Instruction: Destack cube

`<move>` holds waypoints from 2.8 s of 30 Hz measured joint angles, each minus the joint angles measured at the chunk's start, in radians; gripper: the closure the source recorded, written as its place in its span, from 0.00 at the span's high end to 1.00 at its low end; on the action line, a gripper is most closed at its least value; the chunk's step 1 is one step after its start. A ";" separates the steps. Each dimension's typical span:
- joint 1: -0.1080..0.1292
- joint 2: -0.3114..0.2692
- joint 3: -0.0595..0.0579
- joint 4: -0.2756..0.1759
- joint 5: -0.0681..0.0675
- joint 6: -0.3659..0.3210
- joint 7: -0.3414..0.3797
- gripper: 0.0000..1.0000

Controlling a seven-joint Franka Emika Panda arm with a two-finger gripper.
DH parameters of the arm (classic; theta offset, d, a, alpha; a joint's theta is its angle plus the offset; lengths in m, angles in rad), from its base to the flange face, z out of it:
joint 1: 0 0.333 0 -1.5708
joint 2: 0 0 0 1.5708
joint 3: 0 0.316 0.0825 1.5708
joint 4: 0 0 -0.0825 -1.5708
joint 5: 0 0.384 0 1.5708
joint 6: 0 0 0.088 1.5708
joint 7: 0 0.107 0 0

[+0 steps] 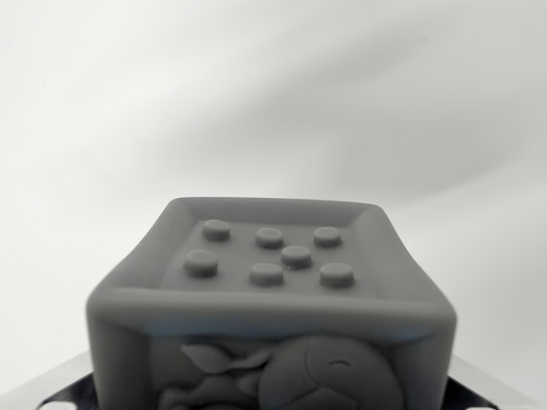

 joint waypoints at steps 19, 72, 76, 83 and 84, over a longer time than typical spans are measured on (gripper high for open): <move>0.050 -0.020 0.005 -0.048 0.000 0.028 0.195 0.00; 0.115 0.273 -0.051 -0.013 -0.039 0.285 0.292 0.00; 0.116 0.276 -0.052 -0.012 -0.039 0.287 0.292 1.00; 0.116 0.276 -0.052 -0.011 -0.039 0.288 0.292 1.00; 0.116 0.276 -0.052 -0.011 -0.039 0.288 0.292 1.00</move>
